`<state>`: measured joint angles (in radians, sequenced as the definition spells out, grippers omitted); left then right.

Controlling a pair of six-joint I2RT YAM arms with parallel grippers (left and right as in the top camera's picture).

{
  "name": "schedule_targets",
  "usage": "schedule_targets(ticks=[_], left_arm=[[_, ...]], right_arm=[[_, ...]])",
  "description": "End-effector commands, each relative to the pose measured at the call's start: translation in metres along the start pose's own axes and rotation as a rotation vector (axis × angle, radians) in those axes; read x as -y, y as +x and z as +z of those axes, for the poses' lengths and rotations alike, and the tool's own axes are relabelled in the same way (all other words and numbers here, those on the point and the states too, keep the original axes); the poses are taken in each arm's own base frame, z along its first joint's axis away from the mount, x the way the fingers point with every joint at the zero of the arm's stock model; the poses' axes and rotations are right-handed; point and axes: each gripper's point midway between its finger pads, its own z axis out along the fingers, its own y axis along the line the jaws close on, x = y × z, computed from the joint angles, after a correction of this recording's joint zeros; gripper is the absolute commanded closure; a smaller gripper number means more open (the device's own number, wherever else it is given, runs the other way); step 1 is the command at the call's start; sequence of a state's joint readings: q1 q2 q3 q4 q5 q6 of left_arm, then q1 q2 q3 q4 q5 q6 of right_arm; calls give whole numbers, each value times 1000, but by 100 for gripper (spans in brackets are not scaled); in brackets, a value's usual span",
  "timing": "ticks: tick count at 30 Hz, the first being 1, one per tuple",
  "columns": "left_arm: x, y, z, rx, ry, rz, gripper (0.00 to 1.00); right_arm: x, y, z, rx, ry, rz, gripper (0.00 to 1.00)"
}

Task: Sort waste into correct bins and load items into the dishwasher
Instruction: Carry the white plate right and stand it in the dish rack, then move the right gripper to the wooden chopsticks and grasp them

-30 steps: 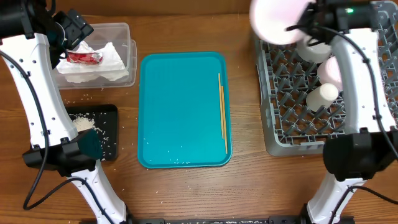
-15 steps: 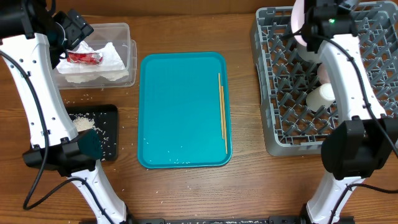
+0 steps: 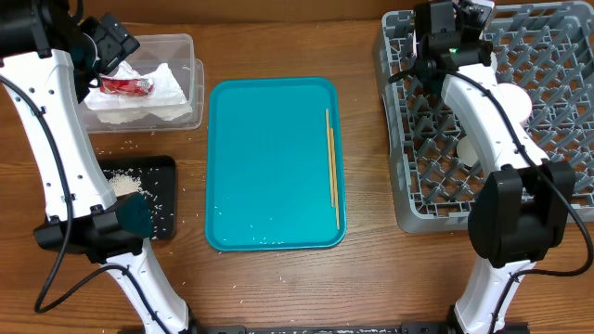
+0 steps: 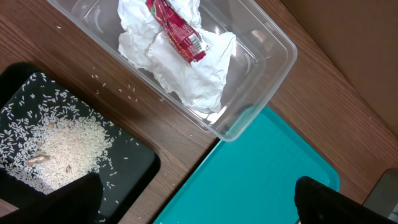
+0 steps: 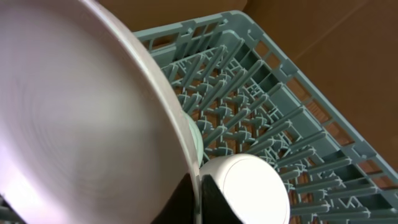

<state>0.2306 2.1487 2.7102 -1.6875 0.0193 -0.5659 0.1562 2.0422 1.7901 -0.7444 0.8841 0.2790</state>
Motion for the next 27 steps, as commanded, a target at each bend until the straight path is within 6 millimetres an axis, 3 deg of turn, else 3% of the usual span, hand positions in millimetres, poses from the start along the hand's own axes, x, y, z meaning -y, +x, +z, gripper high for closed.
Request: schedule_targets(ticks=[1,3,7,10,12,13,14,17,21,27], left_arm=[[1,1,-5,4,8,15,0],[1,1,-5,4,8,14,0],[1,1,-5,4,8,14,0],[1,1,-5,4,8,15,0],[1,1,-5,4,8,15,0],[1,1,-5,4,8,15,0],[1,1,-5,4,8,15,0],[1,1,-5,4,8,14,0],[1,1,-5,4,8,15,0],[1,1,-5,4,8,14,0]], right_arm=[[-1,-8,-13,32,14,-22,71],[0,-23,-28,64,-8,5,42],[1,-51,-71,101,-132,49,1],[-8,-56,-110,65,-327,45,0],[-26,-46,-156,-32,-616,10,0],[-34,-39,-174,-77,-732,-5,0],[-48,-20,-215,-185,-976,-39,0],[-64,13,-263,-365,-1246,-98,0],[-80,59,-267,-484,-1227,-187,2],[-112,137,-239,-525,-1031,-312,30]])
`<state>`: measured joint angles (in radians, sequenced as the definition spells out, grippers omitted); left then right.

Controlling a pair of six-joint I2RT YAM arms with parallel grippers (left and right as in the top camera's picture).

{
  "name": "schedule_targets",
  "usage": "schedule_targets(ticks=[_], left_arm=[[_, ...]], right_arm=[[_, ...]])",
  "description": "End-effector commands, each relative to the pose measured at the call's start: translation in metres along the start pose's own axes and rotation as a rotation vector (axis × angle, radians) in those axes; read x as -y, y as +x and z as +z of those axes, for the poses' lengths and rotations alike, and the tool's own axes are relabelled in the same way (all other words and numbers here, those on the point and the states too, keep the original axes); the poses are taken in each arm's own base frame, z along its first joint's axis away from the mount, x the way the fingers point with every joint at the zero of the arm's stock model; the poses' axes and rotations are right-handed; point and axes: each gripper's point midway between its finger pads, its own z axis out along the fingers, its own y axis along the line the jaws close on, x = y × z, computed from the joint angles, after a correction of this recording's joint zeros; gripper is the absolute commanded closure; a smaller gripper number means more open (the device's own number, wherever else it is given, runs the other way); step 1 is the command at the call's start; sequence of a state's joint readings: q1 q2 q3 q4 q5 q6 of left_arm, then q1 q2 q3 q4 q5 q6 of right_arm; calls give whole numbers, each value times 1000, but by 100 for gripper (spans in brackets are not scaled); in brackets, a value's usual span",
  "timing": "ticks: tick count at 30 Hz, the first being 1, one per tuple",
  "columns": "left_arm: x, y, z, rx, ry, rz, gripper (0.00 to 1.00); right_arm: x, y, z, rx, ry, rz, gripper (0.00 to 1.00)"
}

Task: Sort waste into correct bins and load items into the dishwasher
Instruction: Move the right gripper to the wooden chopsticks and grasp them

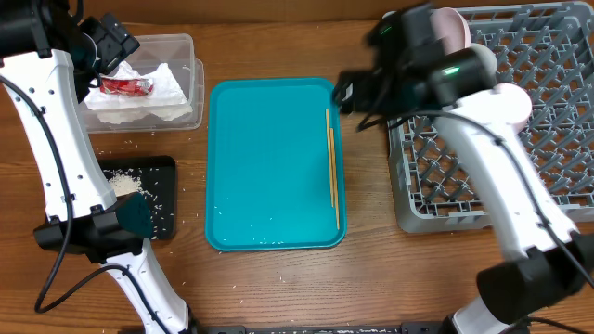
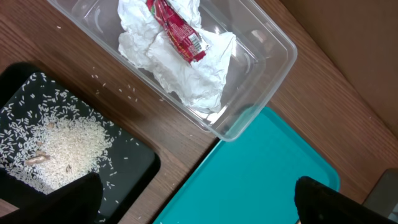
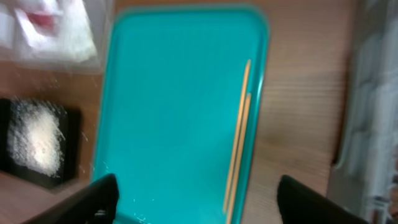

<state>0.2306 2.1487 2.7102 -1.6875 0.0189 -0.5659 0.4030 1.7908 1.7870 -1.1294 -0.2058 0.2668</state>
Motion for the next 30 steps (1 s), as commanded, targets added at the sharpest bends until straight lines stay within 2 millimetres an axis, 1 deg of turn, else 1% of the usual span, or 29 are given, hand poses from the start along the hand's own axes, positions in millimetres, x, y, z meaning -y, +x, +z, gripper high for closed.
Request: schedule_targets(ticks=[1,2,3,7,9,10,11,15,18,21,22,25,30], left_arm=[[1,1,-5,4,8,15,0],[1,1,-5,4,8,15,0],[1,1,-5,4,8,14,0],[1,1,-5,4,8,15,0],[1,1,-5,4,8,14,0],[1,1,-5,4,8,15,0],[1,1,-5,4,8,14,0],[1,1,-5,4,8,14,0],[1,1,-5,4,8,15,0],[1,1,-5,4,8,15,0],[1,1,-5,4,8,15,0],[1,1,-5,4,8,15,0],[1,1,-5,4,8,14,0]], right_arm=[[13,31,44,-71,115,31,38],[19,38,57,-75,147,51,44],[21,43,67,-82,155,53,46],[23,60,105,-100,151,33,48],[24,66,118,-108,151,25,53],[24,69,124,-114,152,30,54],[23,76,136,-136,157,35,57],[21,92,160,-190,171,12,57],[24,108,175,-244,192,5,57],[29,118,185,-280,210,3,57],[30,119,186,-279,219,2,57],[35,116,186,-264,246,-9,57],[30,109,177,-271,249,-19,56]])
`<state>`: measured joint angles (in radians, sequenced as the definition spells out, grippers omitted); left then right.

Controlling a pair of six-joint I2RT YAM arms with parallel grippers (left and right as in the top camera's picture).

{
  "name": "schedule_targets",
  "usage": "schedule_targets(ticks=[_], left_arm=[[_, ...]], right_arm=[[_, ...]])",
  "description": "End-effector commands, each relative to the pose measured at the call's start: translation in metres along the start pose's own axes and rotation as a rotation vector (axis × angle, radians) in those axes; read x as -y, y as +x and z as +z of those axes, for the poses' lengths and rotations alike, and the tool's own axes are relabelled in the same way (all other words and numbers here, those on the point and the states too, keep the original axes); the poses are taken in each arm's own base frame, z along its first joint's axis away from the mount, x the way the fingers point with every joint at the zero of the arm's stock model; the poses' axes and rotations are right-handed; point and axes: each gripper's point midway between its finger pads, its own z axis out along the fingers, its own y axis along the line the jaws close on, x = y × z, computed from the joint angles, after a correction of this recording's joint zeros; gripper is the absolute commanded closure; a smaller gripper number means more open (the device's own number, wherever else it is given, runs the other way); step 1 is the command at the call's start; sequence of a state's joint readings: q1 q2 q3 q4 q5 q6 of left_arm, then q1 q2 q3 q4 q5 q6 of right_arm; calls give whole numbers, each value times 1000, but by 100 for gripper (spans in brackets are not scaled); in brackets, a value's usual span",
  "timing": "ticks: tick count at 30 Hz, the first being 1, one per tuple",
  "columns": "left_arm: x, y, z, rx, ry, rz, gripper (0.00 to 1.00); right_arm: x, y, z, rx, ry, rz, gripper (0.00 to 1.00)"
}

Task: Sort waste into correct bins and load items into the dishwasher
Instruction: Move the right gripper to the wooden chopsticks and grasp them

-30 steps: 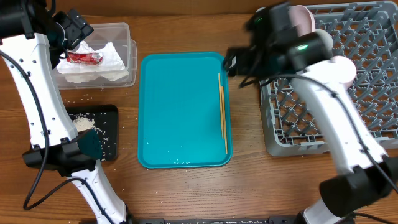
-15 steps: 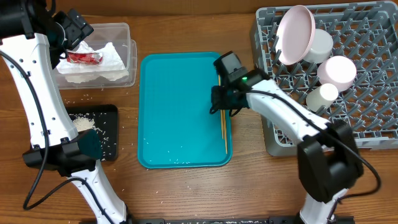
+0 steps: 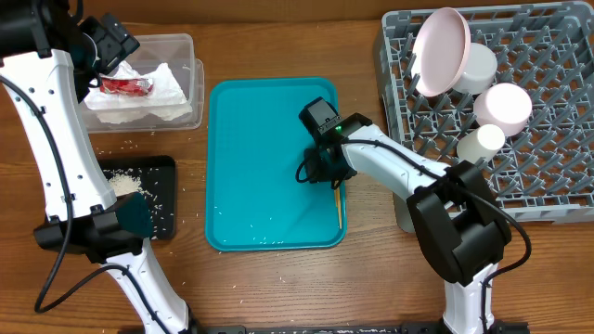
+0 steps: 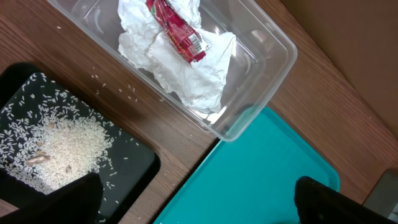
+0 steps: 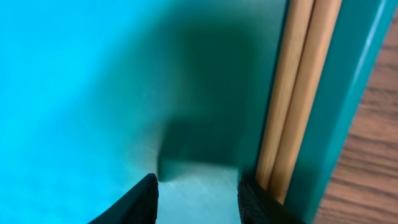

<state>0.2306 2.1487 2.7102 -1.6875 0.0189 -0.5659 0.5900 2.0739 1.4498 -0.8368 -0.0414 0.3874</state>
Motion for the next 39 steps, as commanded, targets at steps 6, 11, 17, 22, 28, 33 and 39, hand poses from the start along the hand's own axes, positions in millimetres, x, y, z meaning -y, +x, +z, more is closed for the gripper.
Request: schedule_targets(ticks=[6,11,17,22,28,33,39], left_arm=[[1,1,-5,4,8,15,0],[1,1,-5,4,8,15,0],[1,1,-5,4,8,14,0],[1,1,-5,4,8,14,0],[1,1,-5,4,8,14,0],[1,1,-5,4,8,15,0],[1,1,-5,4,8,14,0]], right_arm=[[-15,-34,-35,69,-10,-8,52],[-18,-44,-41,100,-20,-8,51],[-5,-51,-33,136,54,-6,51],[-7,-51,-17,126,58,-12,52],[8,-47,13,93,144,-14,52],[11,-45,15,83,154,-28,52],[0,-36,19,49,110,-26,57]])
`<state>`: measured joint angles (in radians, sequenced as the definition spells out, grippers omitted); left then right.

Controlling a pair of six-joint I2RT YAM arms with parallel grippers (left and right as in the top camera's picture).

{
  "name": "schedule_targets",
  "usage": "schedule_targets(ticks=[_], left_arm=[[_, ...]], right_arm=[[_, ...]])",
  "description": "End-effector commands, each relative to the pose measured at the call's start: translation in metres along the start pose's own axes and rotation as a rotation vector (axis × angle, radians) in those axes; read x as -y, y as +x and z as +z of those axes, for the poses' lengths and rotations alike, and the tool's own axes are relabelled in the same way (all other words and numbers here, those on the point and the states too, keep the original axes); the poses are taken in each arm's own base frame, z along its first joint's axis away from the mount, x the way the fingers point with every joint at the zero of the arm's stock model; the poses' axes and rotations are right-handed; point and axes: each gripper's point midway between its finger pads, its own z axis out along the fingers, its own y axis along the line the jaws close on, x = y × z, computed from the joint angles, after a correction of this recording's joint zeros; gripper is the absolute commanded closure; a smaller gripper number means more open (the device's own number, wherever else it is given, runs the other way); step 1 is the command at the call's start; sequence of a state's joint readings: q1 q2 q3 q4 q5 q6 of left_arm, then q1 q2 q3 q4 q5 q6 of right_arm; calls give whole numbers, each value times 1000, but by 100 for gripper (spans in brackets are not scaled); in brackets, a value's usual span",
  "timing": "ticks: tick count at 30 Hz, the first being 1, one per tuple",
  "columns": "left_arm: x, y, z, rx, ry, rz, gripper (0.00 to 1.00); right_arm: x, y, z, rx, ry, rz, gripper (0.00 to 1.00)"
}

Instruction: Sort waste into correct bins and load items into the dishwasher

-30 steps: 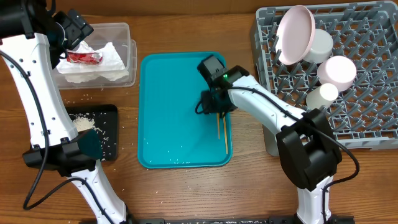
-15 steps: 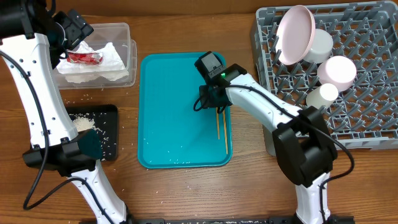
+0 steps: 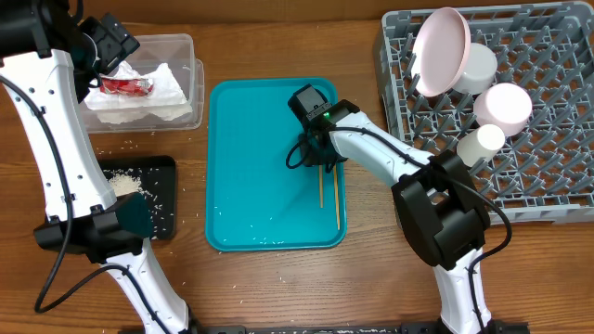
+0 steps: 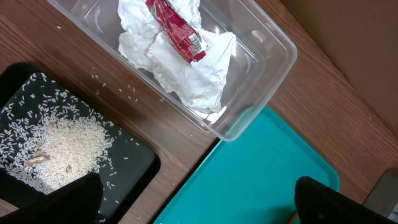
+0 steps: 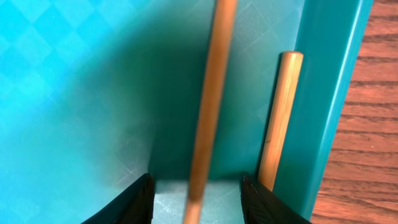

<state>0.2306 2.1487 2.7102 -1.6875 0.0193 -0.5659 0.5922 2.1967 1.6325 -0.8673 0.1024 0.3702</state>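
Note:
Two wooden chopsticks lie on the teal tray (image 3: 260,167). One chopstick (image 3: 335,199) (image 5: 280,118) rests against the tray's right rim. The other chopstick (image 3: 322,186) (image 5: 208,112) lies a little inward and looks blurred in the right wrist view. My right gripper (image 3: 314,148) (image 5: 196,202) is low on the tray, open, its fingers straddling the inner chopstick without closing on it. My left gripper (image 3: 109,44) (image 4: 196,199) hangs open and empty above the bins at the far left. The dish rack (image 3: 408,199) holds a pink bowl (image 3: 441,51).
A clear bin (image 3: 190,65) (image 4: 273,43) at the back left holds crumpled white paper and a red wrapper. A black tray (image 3: 162,199) (image 4: 137,162) holds rice, with loose grains around it. White cups (image 3: 503,105) stand in the rack.
One chopstick has shifted inward from the tray's rim and now sits between my right gripper's fingers. The right gripper is a little farther back on the tray. The left arm has not moved.
My right gripper was at the rack, shut on the pink bowl. Then it hung open over the tray's right side, the bowl left standing in the rack. Then it was down on the tray beside both chopsticks at the rim. Now one chopstick lies between its fingers.

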Motion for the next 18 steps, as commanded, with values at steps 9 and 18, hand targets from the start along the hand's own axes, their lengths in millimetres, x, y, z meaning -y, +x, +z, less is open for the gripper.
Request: schedule_targets(ticks=[9,18], left_arm=[[1,1,-5,4,8,15,0],[1,1,-5,4,8,15,0]], right_arm=[[-31,21,7,-79,-57,26,96],[15,-75,-109,101,-68,151,96]])
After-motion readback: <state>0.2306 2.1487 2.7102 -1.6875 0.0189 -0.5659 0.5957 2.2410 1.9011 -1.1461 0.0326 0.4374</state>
